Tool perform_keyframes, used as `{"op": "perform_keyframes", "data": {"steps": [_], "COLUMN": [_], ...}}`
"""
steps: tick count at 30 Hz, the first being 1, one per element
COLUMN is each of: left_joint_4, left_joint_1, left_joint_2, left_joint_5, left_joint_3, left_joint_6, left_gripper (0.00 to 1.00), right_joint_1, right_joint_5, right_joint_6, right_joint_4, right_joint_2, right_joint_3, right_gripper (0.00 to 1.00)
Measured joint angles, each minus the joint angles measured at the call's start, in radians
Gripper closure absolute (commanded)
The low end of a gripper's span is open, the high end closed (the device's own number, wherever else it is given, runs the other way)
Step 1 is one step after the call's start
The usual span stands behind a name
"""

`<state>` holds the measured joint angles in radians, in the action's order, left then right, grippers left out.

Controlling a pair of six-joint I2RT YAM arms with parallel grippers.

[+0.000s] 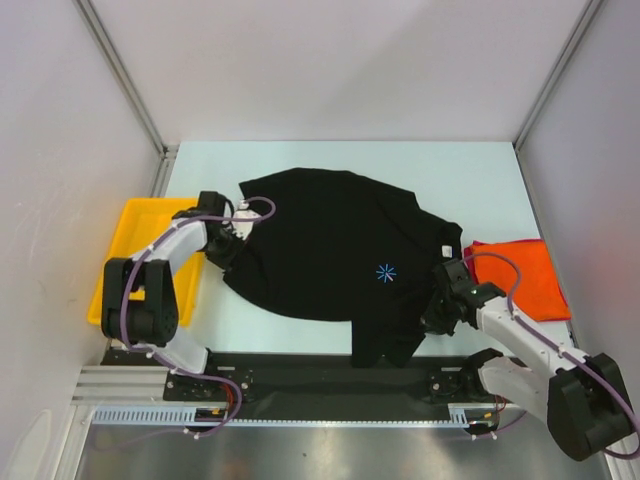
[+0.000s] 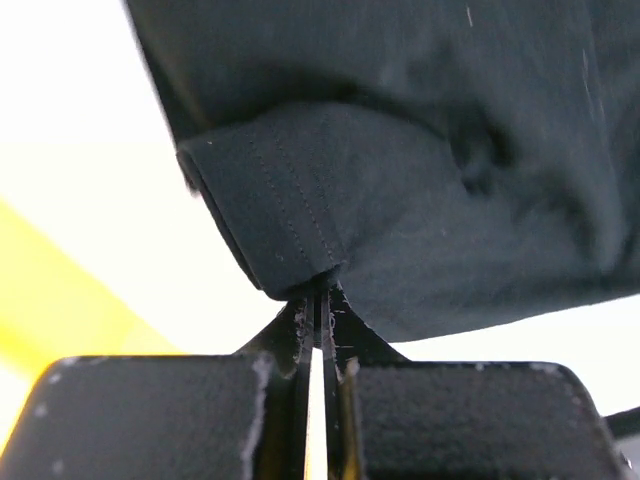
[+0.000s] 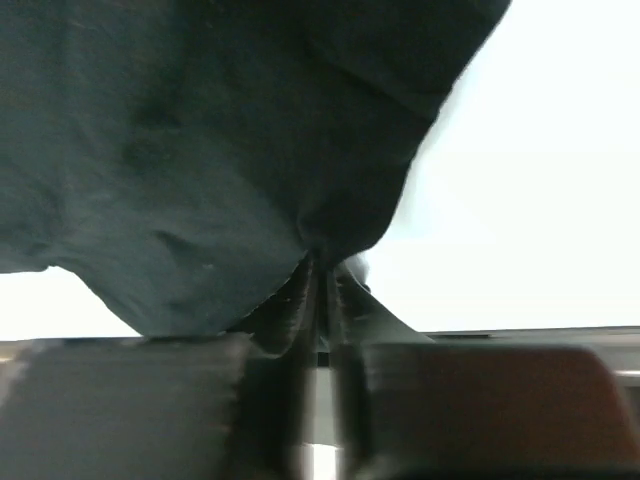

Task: Fold and stack the t-shirts
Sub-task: Flatten the tshirt out

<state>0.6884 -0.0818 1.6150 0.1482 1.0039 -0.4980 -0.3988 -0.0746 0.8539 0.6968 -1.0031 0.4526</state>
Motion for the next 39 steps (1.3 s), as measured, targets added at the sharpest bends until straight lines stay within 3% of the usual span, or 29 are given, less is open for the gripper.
{"op": "perform_keyframes", "data": {"steps": [5, 10, 13, 15, 18, 20, 23, 29, 31, 35, 39], "left_joint_4": [0.109, 0.295, 0.405, 0.446, 0.486, 0.489, 0.455, 0.367, 0.297, 0.118, 0.002], "left_joint_1": [0.079, 0.187, 0.205, 0.205, 0.206, 0.207, 0.204, 0.168, 0.154, 0.133, 0.132], "left_joint_2": [-0.133, -0.329, -0.385, -0.364, -0.261, -0.146, 0.052, 0.457, 0.499, 0.413, 0.402], "left_joint_5": [0.019, 0.025, 0.051, 0.077, 0.115, 0.137, 0.151, 0.098, 0.076, 0.044, 0.046], "left_joint_3": [-0.023, -0.047, -0.028, 0.015, 0.158, 0.322, 0.620, 1.389, 1.507, 1.444, 1.574], "left_joint_6": [-0.045, -0.117, -0.140, -0.140, -0.128, -0.103, -0.018, 0.154, 0.194, 0.264, 0.299], "left_gripper": [1.00, 1.00, 1.00, 1.00, 1.00, 1.00, 1.00, 1.00, 1.00, 1.00, 1.00], "right_joint_1": [0.025, 0.071, 0.107, 0.153, 0.277, 0.329, 0.360, 0.374, 0.386, 0.435, 0.486], "right_joint_5": [0.025, 0.031, 0.006, -0.027, -0.114, -0.142, -0.156, -0.224, -0.254, -0.292, -0.302], "right_joint_6": [0.003, 0.009, -0.004, -0.036, -0.117, -0.156, -0.210, -0.233, -0.186, -0.059, 0.003], "right_joint_4": [0.063, 0.257, 0.307, 0.309, 0.250, 0.163, 0.088, -0.021, -0.084, -0.357, -0.518], "right_joint_2": [0.094, 0.290, 0.293, 0.219, -0.019, -0.189, -0.499, -1.231, -1.371, -1.326, -1.274], "right_joint_3": [0.030, 0.182, 0.287, 0.349, 0.482, 0.577, 0.863, 1.915, 2.155, 2.102, 2.145], "right_gripper": [1.00, 1.00, 1.00, 1.00, 1.00, 1.00, 1.00, 1.00, 1.00, 1.00, 1.00]}}
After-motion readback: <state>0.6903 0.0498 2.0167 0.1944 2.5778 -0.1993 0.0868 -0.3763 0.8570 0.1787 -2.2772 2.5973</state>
